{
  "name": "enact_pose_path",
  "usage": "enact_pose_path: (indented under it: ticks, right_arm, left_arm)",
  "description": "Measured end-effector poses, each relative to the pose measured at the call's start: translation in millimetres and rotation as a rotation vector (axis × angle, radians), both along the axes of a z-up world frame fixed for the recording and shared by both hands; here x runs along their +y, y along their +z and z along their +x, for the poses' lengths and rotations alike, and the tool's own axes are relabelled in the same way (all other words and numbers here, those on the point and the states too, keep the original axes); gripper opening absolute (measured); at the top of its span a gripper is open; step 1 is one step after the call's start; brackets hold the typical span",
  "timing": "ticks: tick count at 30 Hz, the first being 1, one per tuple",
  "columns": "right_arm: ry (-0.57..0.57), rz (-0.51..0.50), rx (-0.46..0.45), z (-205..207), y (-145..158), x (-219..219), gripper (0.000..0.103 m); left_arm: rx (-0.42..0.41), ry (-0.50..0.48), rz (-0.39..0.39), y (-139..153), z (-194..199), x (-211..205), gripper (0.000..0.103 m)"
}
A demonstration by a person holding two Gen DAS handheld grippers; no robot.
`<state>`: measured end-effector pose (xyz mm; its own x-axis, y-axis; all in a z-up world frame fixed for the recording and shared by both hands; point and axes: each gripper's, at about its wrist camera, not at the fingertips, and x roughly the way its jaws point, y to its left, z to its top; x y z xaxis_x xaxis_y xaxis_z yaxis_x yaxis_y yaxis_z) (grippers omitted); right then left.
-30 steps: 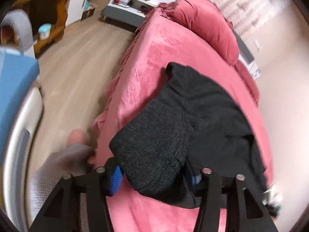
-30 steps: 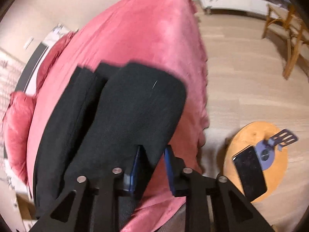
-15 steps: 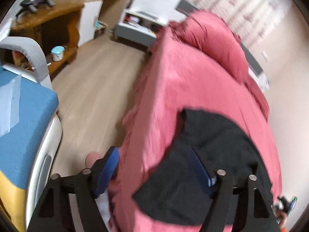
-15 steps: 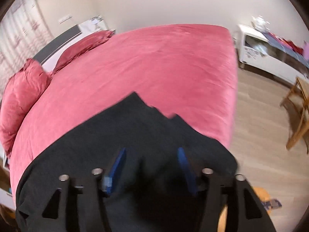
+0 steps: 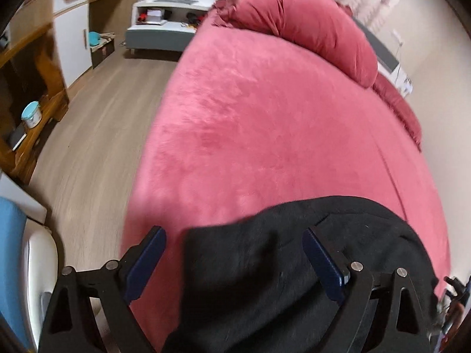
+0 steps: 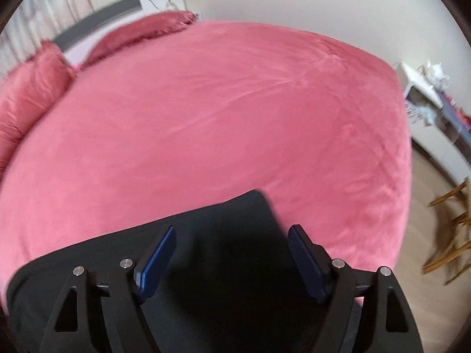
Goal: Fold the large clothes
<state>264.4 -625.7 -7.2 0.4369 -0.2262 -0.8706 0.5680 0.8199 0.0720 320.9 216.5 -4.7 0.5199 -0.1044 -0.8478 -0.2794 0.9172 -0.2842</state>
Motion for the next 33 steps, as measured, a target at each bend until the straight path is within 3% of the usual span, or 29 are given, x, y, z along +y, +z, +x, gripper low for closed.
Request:
enact_pose_path:
  ticks: [6, 10, 11, 12, 13, 15, 17, 18, 21, 27, 33]
  right_arm:
    - [-0.067, -0.016, 0.095, 21, -32, -45, 0.080]
    - [-0.034, 0.067, 0.045, 26, -42, -57, 0.080]
    - [-0.029, 0.077, 0.046, 28, -45, -58, 0.080]
    - [-0.027, 0.097, 0.042, 29, -48, -58, 0.079]
    - [-0.025, 0.125, 0.030, 29, -51, -58, 0.077]
    - [-0.010, 0.200, -0.011, 26, -56, -56, 0.042]
    - [-0.007, 0.218, 0.001, 25, -58, -53, 0.030]
    - [0.013, 0.181, 0.007, 25, -55, -47, 0.019]
    - [0.056, 0.064, -0.010, 25, -32, -35, 0.005]
    - [0.086, -0.054, -0.115, 40, 27, -23, 0.003]
    - [0.017, -0.130, -0.273, 77, 72, -24, 0.000]
  left_arm:
    - [0.097, -0.080, 0.048, -27, 21, -15, 0.093]
    - [0.103, -0.063, 0.092, -32, 22, -23, 0.092]
    - [0.106, -0.055, 0.093, -32, 22, -25, 0.086]
    - [0.108, -0.054, 0.095, -33, 22, -26, 0.071]
    - [0.106, -0.063, 0.101, -33, 21, -28, 0.063]
    - [0.090, -0.103, 0.145, -29, 19, -40, 0.055]
    - [0.074, -0.141, 0.213, -25, 19, -51, 0.049]
    - [0.063, -0.151, 0.239, -21, 18, -56, 0.046]
    - [-0.005, -0.139, 0.277, -2, 12, -61, 0.043]
    - [-0.161, -0.064, 0.326, 48, 10, -48, 0.041]
    - [-0.209, 0.009, 0.356, 65, 28, -40, 0.041]
